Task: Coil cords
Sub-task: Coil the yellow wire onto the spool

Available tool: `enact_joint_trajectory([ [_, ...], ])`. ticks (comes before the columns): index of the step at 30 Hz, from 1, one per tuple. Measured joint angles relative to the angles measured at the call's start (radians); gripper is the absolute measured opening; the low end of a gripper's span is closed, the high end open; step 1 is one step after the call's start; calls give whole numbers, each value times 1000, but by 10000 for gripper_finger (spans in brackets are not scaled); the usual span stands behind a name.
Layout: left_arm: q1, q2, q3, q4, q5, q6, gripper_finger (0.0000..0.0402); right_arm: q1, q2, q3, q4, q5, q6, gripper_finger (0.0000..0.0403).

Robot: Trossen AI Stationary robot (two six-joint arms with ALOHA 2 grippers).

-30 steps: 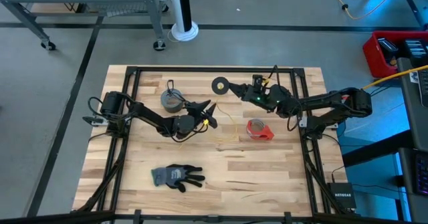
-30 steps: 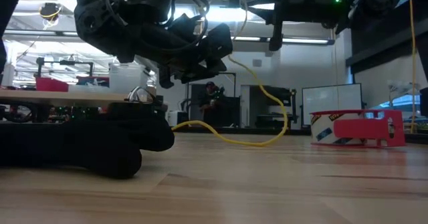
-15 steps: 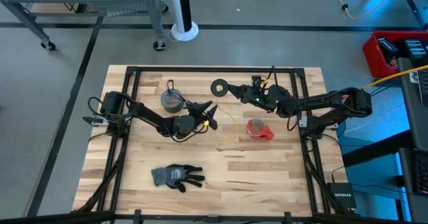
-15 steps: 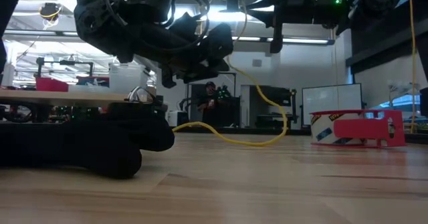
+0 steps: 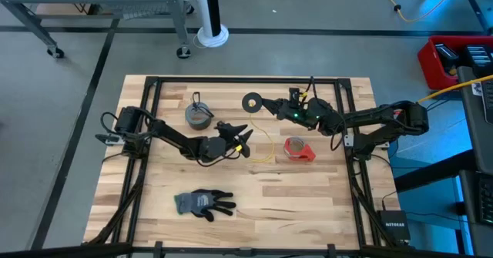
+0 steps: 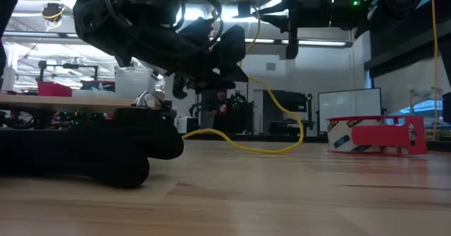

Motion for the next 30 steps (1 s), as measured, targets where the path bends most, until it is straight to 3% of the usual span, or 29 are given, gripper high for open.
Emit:
enact_joint_trajectory([
  [8, 13, 0, 0, 1, 101, -88, 145, 0, 0, 0, -6, -18, 0, 7],
  [30, 66, 2, 52, -67, 107, -158, 145, 0, 0, 0, -8, -18, -1, 7],
])
